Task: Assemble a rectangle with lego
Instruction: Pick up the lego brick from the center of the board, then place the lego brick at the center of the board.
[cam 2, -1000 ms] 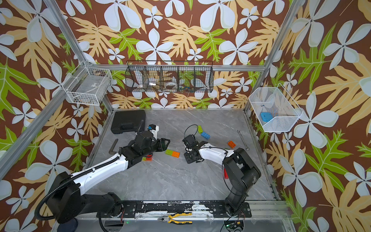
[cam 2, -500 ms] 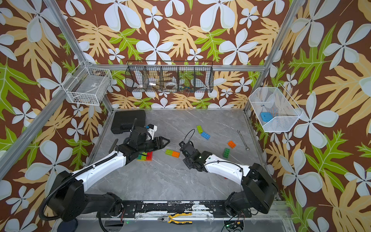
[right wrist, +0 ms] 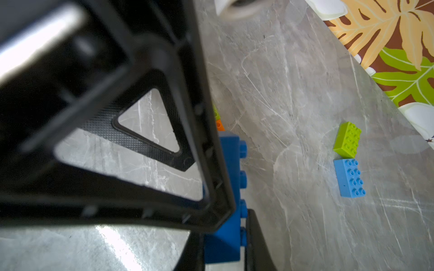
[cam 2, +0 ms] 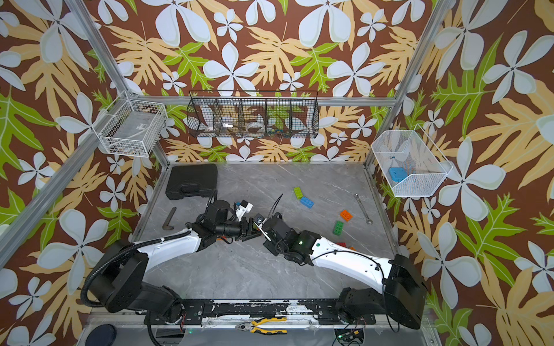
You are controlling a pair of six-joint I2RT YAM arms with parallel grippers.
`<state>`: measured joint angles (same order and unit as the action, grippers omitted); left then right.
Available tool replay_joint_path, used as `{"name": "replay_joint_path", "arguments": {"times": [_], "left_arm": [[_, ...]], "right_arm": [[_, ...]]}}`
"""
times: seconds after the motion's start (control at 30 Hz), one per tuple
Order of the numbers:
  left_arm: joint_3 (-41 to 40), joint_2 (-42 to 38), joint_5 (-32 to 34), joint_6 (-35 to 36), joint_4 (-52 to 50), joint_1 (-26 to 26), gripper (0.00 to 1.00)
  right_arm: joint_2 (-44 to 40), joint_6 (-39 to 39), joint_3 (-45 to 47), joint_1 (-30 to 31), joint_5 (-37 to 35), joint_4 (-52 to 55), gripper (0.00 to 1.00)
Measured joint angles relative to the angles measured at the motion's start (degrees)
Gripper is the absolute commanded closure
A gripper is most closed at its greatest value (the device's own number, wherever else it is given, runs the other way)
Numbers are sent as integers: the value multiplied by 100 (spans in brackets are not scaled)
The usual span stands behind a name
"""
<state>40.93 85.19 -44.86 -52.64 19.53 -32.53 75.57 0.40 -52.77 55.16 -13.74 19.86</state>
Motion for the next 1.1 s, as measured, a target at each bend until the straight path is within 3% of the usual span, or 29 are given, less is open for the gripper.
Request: {"name": "replay_joint_path", "arguments": {"times": [0.23,0.4,0.47,0.6,0.77,0.93,1.1], "left_arm": [[-2,24,-68,-146,457,11,57],[31,66,-118,-39,457,17,88],[61,66,-140,44,422,17,100],[175,39,-195,254,284,103,100],[243,-184,-138,918,396,350,100],[210,-400,-398,1499,879,409,100],[33,-444,-901,1626,1735,409,100]], "right_arm": [[7,0,-85,26,151,92,88],[7,24,-85,4,151,103,86],[7,55,-109,0,149,116,78],[9,114,-177,-136,450,153,53],[-352,544,-109,-1178,2173,92,38],[-586,1034,214,-2238,4201,-179,34],[-664,1467,282,-2476,5458,-608,36]]}}
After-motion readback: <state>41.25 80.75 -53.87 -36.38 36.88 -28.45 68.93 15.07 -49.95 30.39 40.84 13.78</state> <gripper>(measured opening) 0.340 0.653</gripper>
